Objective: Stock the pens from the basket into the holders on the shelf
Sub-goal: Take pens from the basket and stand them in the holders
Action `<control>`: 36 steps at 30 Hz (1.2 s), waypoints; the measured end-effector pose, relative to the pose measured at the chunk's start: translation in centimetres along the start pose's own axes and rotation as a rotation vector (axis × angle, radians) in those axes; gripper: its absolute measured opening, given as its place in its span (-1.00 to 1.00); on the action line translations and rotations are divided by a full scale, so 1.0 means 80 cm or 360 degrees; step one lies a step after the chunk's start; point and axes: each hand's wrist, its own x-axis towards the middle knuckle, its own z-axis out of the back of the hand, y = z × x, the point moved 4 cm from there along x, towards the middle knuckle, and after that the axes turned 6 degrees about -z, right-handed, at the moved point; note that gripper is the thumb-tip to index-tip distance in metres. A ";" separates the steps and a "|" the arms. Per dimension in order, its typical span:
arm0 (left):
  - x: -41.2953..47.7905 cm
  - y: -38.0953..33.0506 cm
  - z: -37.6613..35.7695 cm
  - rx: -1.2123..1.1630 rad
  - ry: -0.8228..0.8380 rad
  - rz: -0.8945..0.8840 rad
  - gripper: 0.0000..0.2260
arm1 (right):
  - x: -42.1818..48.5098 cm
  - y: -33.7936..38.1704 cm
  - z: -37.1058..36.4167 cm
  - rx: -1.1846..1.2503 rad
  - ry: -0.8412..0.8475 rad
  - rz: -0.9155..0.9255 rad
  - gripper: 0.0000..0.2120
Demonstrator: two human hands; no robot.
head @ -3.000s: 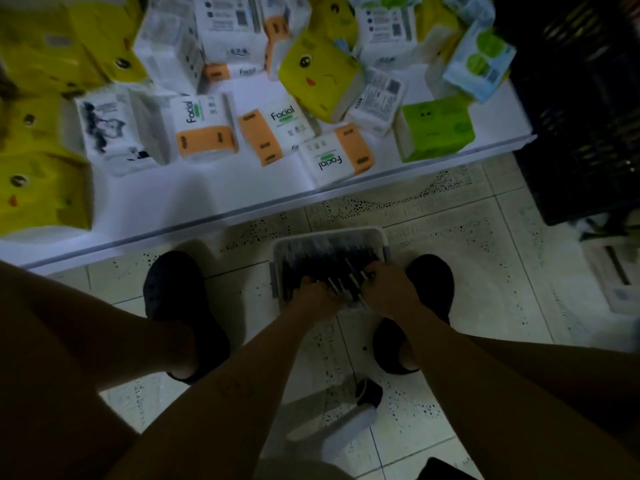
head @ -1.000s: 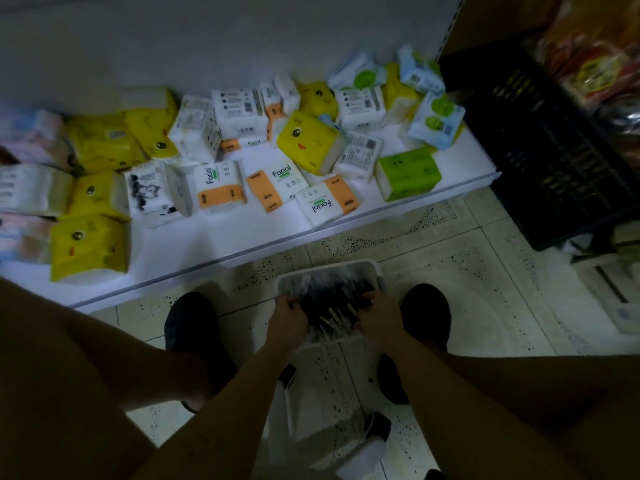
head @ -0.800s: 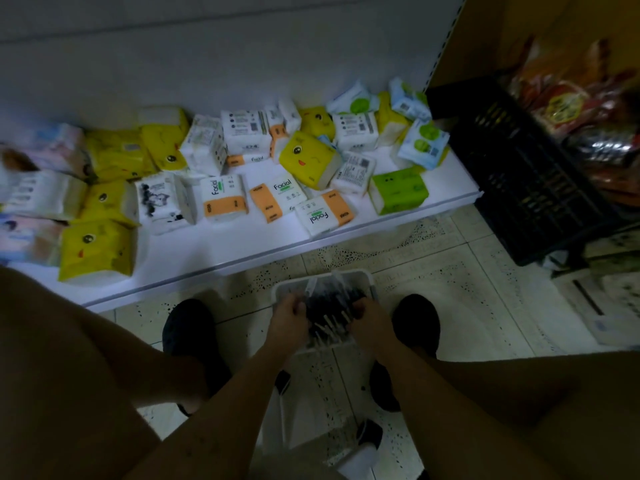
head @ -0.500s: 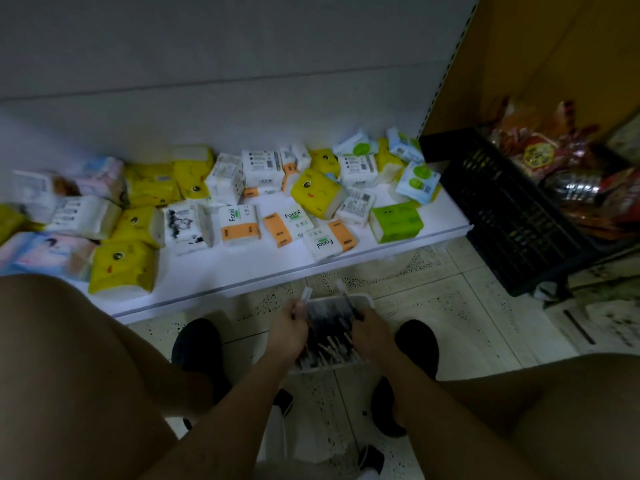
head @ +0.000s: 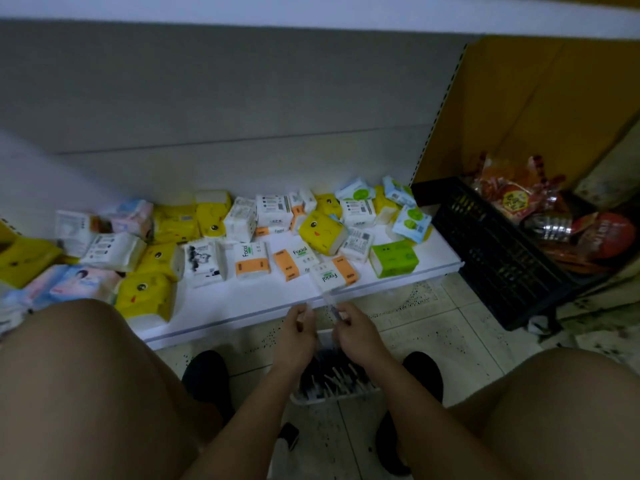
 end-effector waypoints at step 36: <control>0.014 -0.409 0.200 -0.0394 0.0101 -0.1291 -0.73 | -0.116 0.373 0.122 0.0524 -0.0023 0.1263 -0.87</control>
